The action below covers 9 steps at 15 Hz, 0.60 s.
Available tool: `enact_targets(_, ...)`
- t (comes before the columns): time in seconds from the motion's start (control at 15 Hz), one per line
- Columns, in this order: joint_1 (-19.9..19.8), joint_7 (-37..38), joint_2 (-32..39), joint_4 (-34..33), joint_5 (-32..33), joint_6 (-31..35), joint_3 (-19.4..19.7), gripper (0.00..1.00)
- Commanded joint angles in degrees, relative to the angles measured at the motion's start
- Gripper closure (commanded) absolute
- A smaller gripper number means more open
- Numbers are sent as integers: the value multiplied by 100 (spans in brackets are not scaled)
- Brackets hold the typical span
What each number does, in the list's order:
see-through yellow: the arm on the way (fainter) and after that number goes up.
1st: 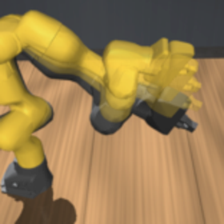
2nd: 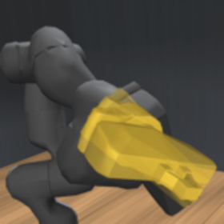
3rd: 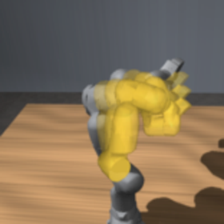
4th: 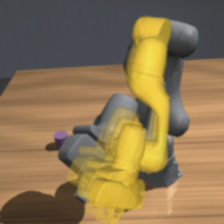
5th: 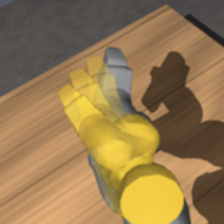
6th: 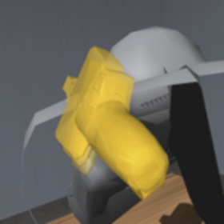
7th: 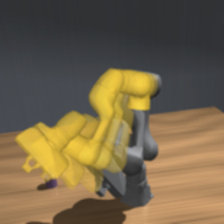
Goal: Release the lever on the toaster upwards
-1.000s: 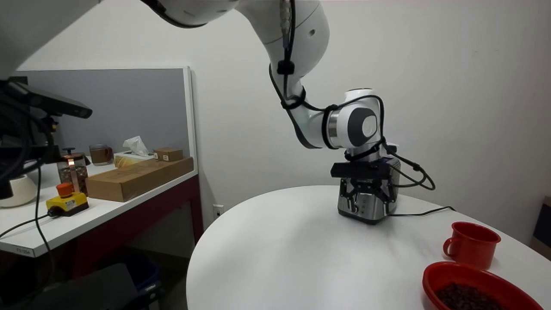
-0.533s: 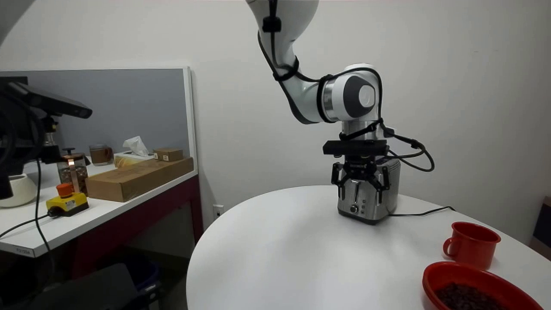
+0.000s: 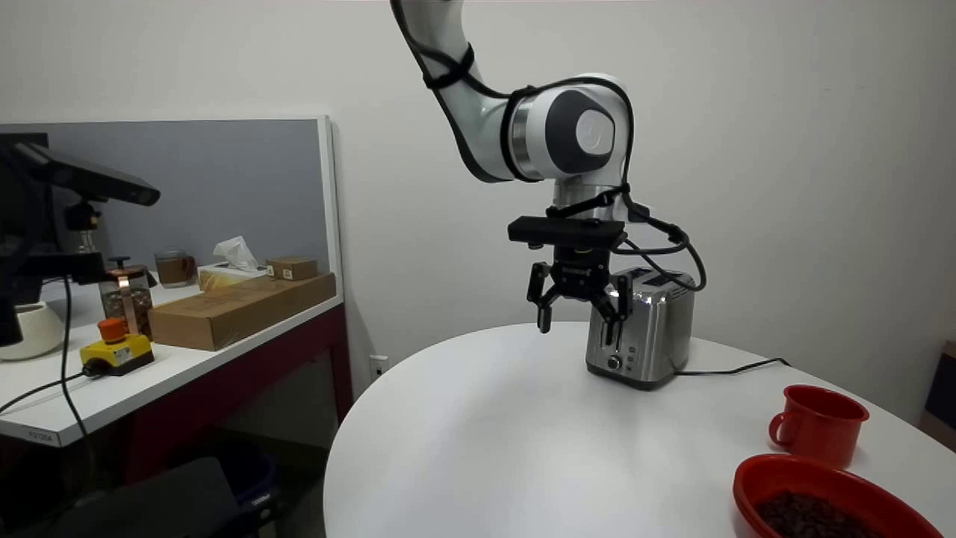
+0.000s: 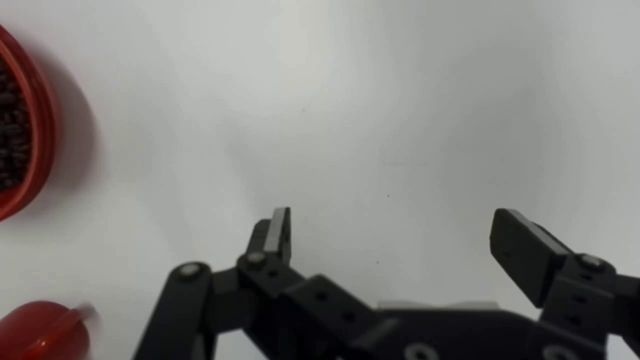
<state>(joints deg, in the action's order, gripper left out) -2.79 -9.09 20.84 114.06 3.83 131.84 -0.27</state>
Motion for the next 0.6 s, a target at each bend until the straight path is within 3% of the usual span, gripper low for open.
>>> enact_targets(0.0,-40,-150,-797,807,-194,-35,-41,0)
enact_targets(0.07,-38,-167,-903,911,-211,-78,-32,0)
enact_targets(0.13,25,-5,-497,498,-74,-24,19,0)
enact_targets(0.53,27,-5,-527,560,-76,-17,21,0)
